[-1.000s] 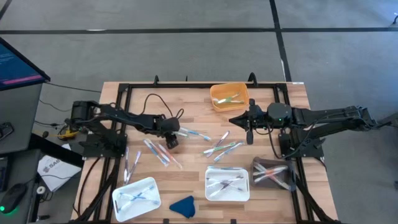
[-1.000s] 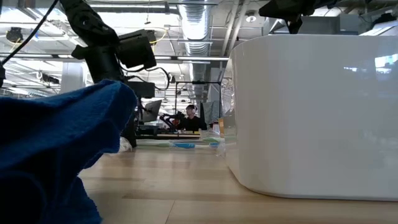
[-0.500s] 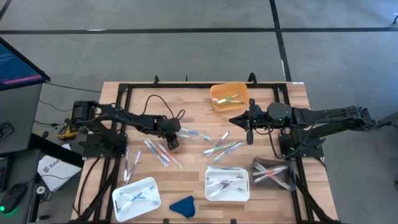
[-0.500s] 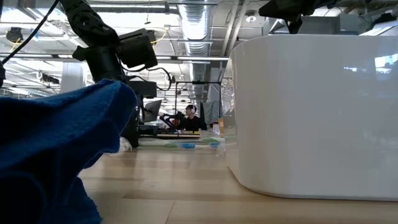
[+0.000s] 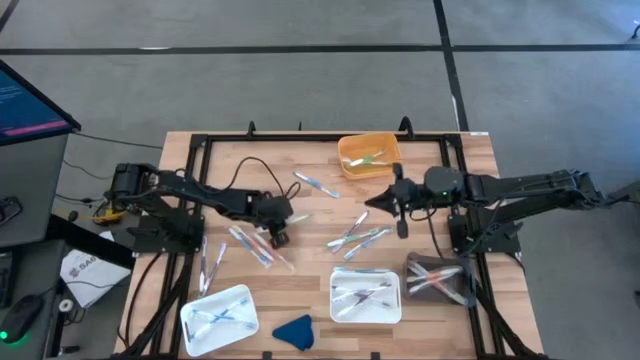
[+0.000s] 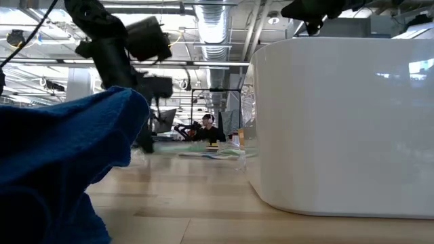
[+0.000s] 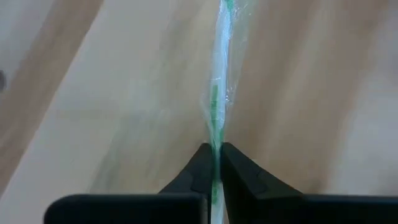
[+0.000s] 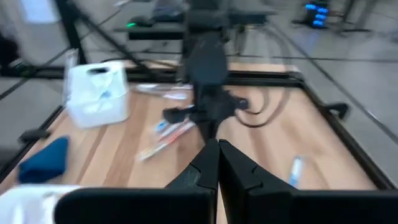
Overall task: Pick & Place Toothbrushes
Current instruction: Put the green toothbrush into the yellow bin
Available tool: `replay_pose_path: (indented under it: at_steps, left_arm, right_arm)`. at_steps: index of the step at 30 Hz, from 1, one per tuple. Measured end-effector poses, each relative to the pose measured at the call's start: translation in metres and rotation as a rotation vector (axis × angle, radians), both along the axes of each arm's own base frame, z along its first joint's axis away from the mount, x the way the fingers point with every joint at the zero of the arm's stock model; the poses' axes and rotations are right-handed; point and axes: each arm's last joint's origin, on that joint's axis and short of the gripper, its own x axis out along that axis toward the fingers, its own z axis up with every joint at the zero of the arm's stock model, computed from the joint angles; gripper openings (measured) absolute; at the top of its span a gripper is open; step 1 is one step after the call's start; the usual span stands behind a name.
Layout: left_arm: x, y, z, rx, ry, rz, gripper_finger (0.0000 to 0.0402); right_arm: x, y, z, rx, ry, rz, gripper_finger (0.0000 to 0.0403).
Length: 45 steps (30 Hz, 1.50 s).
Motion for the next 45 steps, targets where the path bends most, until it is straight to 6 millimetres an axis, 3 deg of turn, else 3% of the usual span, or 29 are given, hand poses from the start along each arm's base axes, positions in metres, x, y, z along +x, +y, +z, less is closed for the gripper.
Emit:
replay_pose_path:
  at_steps: [7, 16, 27, 34, 45]
  left_arm:
    - [0.017, -0.022, 0.025, -0.003, -0.106, -0.063, 0.0007]
    - [0.036, -0.045, 0.054, -0.008, -0.217, -0.123, 0.0007]
    - [0.038, -0.068, 0.063, -0.045, -0.264, -0.107, 0.0006]
    - [0.038, -0.079, 0.065, -0.006, -0.300, -0.087, 0.0006]
    - [0.040, -0.077, 0.067, 0.029, -0.321, -0.118, 0.0006]
  right_arm:
    - [0.032, 0.004, -0.006, -0.016, 0.116, 0.070, 0.0029]
    - [0.092, 0.029, -0.027, -0.120, 0.392, 0.184, 0.0121]
    - [0.133, 0.045, -0.044, -0.165, 0.548, 0.181, 0.0224]
    - [0.145, 0.044, -0.047, -0.153, 0.576, 0.141, 0.0233]
    - [0.163, 0.039, -0.065, -0.161, 0.654, 0.132, 0.0226]
